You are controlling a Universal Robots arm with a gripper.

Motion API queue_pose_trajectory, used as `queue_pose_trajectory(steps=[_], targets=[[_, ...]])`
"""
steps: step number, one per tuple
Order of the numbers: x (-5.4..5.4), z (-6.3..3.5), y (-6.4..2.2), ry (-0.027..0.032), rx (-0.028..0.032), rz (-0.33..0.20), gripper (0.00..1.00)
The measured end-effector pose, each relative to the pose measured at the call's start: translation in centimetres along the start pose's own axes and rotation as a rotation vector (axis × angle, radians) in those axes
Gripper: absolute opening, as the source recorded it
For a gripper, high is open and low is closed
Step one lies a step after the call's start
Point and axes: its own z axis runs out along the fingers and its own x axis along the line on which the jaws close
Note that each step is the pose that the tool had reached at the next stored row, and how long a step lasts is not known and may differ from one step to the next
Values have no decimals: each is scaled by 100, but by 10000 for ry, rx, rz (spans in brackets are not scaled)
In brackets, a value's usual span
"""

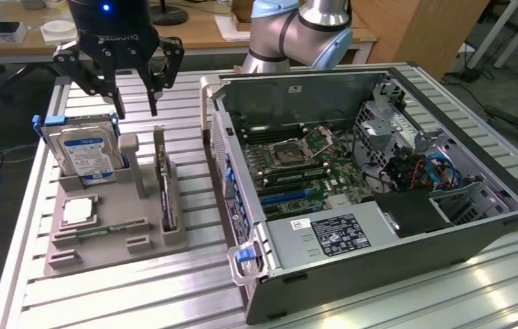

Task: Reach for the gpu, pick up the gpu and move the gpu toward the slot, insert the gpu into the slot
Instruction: 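Pick up the gpu and move the gpu toward the slot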

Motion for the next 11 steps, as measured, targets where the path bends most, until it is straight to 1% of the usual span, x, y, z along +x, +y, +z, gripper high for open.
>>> queue_pose_trajectory(steps=[11], targets=[[0, 0, 0, 0, 0, 0, 47]])
